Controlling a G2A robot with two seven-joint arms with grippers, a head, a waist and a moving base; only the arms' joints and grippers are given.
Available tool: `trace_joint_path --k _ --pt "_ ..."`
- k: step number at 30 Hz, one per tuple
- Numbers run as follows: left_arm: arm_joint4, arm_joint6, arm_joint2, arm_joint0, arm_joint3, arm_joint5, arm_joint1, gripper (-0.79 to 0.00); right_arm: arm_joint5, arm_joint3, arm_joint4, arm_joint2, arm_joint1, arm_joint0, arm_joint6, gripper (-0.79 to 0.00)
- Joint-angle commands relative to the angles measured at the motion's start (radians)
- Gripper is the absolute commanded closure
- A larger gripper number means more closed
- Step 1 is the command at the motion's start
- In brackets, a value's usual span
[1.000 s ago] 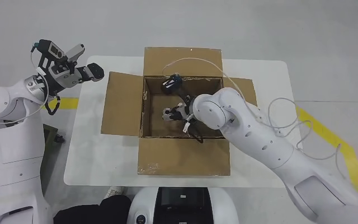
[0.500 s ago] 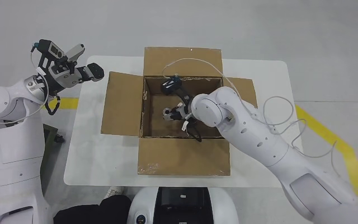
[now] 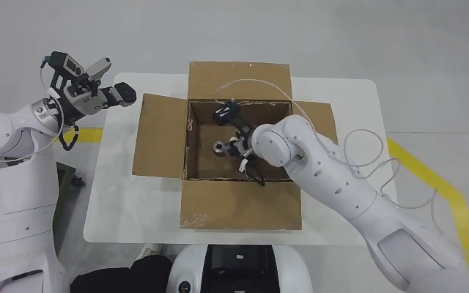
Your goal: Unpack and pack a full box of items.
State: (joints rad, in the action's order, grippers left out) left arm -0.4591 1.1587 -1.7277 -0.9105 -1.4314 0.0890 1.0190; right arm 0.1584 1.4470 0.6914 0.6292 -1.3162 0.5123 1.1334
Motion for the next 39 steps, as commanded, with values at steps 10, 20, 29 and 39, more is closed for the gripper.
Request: trace_joint_path --k 10,20,29,39 --pt "0.000 0.000 0.000 0.000 0.000 0.000 0.000 -0.785 0.007 0.049 0.039 0.041 0.001 0.017 0.017 0.000" --pt "0.000 0.000 0.000 0.000 0.000 0.000 0.000 -0.785 0.033 0.180 0.053 0.123 0.014 0.048 0.041 0.000" --pt "0.000 0.000 0.000 0.000 0.000 0.000 0.000 -0.785 0.072 0.330 0.070 0.222 0.032 0.092 0.077 0.000" --pt "0.000 0.000 0.000 0.000 0.000 0.000 0.000 -0.785 0.143 0.516 0.134 0.356 0.061 0.196 0.089 0.000"
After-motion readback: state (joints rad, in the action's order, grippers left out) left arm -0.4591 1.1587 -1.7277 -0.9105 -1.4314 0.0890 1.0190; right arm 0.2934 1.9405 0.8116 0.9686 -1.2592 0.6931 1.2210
